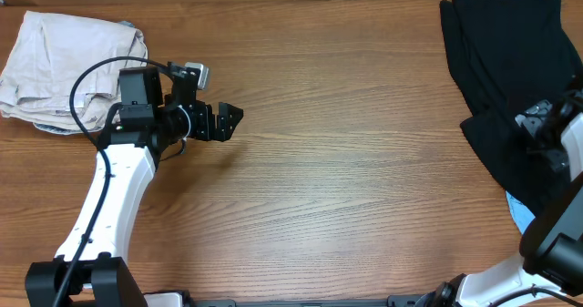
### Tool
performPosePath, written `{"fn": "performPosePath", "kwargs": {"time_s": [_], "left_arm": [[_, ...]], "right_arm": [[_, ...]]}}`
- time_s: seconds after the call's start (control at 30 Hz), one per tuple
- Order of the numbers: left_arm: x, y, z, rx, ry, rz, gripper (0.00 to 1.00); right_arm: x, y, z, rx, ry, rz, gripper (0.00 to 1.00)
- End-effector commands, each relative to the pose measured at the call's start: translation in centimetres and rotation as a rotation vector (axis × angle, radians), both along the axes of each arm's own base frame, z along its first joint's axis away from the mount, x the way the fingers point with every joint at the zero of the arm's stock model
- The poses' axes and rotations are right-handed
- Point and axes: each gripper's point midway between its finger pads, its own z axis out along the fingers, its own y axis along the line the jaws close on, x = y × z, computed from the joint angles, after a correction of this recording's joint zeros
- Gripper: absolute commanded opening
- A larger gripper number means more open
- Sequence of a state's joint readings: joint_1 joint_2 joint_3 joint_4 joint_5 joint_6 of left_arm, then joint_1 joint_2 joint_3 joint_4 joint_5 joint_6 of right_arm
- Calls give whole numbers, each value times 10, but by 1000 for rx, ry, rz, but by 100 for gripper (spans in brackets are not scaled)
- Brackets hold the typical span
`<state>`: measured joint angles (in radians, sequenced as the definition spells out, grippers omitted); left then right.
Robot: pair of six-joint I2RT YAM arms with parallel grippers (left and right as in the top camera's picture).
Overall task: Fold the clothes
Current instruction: 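Reach the right gripper to the black garment pile and grasp it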
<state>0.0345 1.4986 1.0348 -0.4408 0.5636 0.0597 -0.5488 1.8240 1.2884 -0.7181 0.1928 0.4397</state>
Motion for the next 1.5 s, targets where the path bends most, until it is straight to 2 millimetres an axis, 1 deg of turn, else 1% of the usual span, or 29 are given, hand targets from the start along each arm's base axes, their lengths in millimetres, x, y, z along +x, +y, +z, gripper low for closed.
{"fn": "performPosePath", "kwargs": {"time_s": [0.0, 0.1, 0.23, 0.43, 0.57, 0.7, 0.83, 0.9, 0.93, 0.97, 1.0, 1.1, 1.23, 1.3, 1.37, 1.47], "left_arm": [[6, -4, 5, 34, -41, -20, 100], [8, -5, 7, 35, -51, -21, 100], [8, -5, 7, 36, -52, -21, 100], [8, -5, 7, 35, -52, -22, 100], [8, -7, 7, 35, -56, -27, 100], [8, -7, 8, 36, -59, -27, 100], [9, -7, 8, 39, -60, -24, 100], [9, -6, 8, 39, -62, -24, 100], [9, -6, 8, 39, -62, -24, 100], [10, -6, 8, 39, -64, -24, 100], [10, -7, 9, 38, -69, -24, 100], [13, -7, 11, 39, -84, -24, 100], [14, -6, 13, 39, -93, -23, 100], [15, -6, 13, 39, -98, -23, 100], [16, -6, 14, 39, -104, -23, 100], [19, -6, 17, 39, -119, -23, 100]], "right_arm": [[-4, -15, -2, -29, 27, 12, 85], [-14, -20, -8, -35, 53, -9, 85], [-19, -18, -17, -24, 70, -7, 83], [-23, -14, -22, -12, 95, 9, 75], [-34, -8, -35, 4, 136, 32, 69], [-42, -2, -48, 16, 152, 33, 66], [-45, 0, -50, 22, 158, 30, 52], [-45, 0, -50, 22, 159, 30, 42], [-45, 0, -50, 23, 159, 30, 30], [-45, 0, -50, 25, 160, 27, 21], [-45, 0, -50, 29, 155, 11, 15], [-40, 3, -45, 51, 140, 18, 11], [-31, 4, -33, 75, 114, 30, 8], [-25, 4, -23, 87, 102, 35, 4], [-19, 4, -11, 101, 85, 43, 4], [-8, 2, 15, 111, 63, 58, 4]]}}
